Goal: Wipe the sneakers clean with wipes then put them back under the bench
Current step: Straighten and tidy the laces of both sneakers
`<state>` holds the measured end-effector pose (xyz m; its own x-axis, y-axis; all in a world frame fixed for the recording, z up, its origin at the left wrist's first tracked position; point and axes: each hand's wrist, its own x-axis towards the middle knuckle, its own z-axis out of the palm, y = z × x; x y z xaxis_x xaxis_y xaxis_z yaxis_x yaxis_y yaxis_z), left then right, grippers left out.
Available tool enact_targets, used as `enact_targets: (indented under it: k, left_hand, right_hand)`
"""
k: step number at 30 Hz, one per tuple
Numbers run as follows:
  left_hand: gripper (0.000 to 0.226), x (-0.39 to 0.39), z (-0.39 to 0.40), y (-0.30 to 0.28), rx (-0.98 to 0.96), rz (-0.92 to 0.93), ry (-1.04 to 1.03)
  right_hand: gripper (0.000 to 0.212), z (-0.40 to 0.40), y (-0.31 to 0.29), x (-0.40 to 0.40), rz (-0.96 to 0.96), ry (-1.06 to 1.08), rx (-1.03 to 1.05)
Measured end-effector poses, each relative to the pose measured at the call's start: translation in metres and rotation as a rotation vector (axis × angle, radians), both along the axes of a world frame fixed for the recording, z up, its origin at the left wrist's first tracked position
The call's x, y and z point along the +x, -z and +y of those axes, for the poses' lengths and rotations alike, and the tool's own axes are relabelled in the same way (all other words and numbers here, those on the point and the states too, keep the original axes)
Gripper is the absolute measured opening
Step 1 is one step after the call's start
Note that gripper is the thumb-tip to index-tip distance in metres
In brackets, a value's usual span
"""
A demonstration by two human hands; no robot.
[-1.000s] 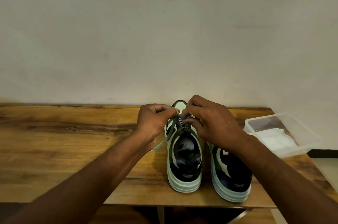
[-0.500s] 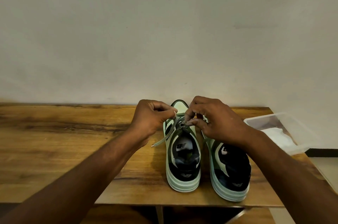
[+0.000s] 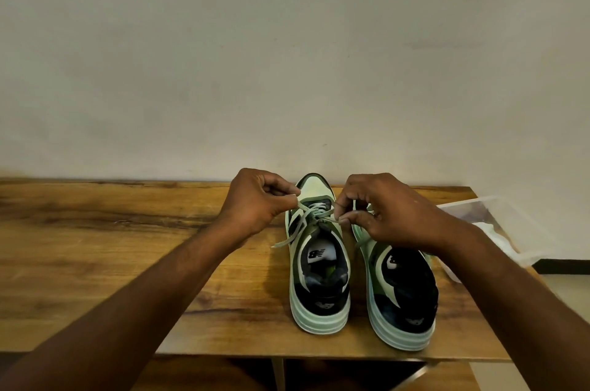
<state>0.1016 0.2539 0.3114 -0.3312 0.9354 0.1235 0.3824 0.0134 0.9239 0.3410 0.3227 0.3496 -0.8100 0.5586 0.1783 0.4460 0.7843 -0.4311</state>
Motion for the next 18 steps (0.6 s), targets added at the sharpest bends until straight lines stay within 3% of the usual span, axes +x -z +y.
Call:
enact_targets:
  k: [5,18]
  left_hand:
    - [0.016,-0.010,0.000,0.000,0.000,0.010,-0.025]
    - [0.007,-0.013,0.010,0.021,-0.025,-0.018,-0.168]
  right_hand:
    - [0.024,0.001,-0.002,0.008,-0.034,0.026,-0.094]
    - [0.024,0.000,-0.005,0.016,-0.149,0.048,-0.091]
